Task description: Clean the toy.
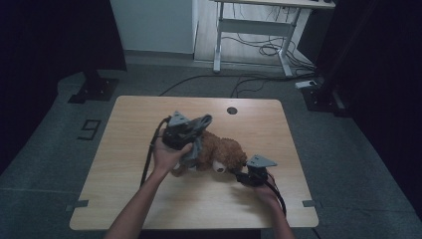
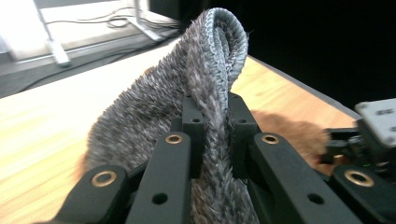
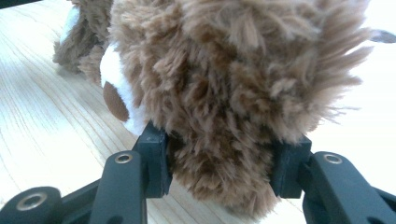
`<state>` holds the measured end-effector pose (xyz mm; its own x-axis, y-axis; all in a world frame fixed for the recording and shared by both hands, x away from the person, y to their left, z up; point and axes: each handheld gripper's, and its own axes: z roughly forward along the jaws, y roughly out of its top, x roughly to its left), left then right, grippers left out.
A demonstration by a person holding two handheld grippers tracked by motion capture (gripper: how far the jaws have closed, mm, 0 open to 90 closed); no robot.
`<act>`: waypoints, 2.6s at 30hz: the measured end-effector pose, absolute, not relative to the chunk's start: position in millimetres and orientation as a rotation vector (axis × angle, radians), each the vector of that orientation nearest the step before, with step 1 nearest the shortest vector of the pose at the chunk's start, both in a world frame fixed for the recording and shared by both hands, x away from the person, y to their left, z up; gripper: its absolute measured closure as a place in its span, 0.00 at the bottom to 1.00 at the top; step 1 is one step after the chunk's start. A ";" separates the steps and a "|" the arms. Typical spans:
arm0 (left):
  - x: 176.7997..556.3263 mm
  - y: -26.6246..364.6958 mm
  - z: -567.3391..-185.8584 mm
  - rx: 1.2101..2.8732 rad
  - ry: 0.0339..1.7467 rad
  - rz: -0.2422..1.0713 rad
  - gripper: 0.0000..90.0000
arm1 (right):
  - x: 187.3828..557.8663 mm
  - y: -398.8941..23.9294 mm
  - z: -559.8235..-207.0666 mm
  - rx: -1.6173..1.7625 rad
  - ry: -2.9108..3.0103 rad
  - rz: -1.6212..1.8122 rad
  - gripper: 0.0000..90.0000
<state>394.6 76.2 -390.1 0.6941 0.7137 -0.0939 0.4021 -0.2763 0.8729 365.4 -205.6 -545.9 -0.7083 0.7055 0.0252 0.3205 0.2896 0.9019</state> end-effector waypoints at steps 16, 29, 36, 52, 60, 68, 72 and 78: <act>407.3 -4.0 -443.4 2.146 0.840 0.261 0.90 | 366.4 -207.3 -547.2 0.930 2.194 1.395 0.55; 409.1 63.6 -436.4 2.049 0.973 0.334 0.90 | 367.4 -208.0 -547.1 0.939 2.188 1.417 0.55; 403.0 57.3 -421.7 2.012 0.910 0.303 0.90 | 368.0 -209.2 -548.2 0.945 2.183 1.433 0.55; 401.8 6.1 -444.8 2.083 0.834 0.163 0.90 | 368.9 -210.4 -548.2 0.955 2.183 1.440 0.55; 405.6 65.6 -437.2 2.019 0.926 0.238 0.90 | 368.6 -210.0 -548.1 0.952 2.184 1.439 0.55; 412.4 124.2 -447.6 2.006 1.070 0.314 0.90 | 368.8 -210.3 -548.3 0.955 2.183 1.443 0.55; 410.3 153.2 -457.9 1.972 1.131 0.329 0.90 | 368.6 -209.9 -548.2 0.955 2.181 1.445 0.55; 404.8 193.2 -467.6 1.943 1.210 0.327 0.90 | 368.8 -209.8 -548.2 0.957 2.181 1.448 0.55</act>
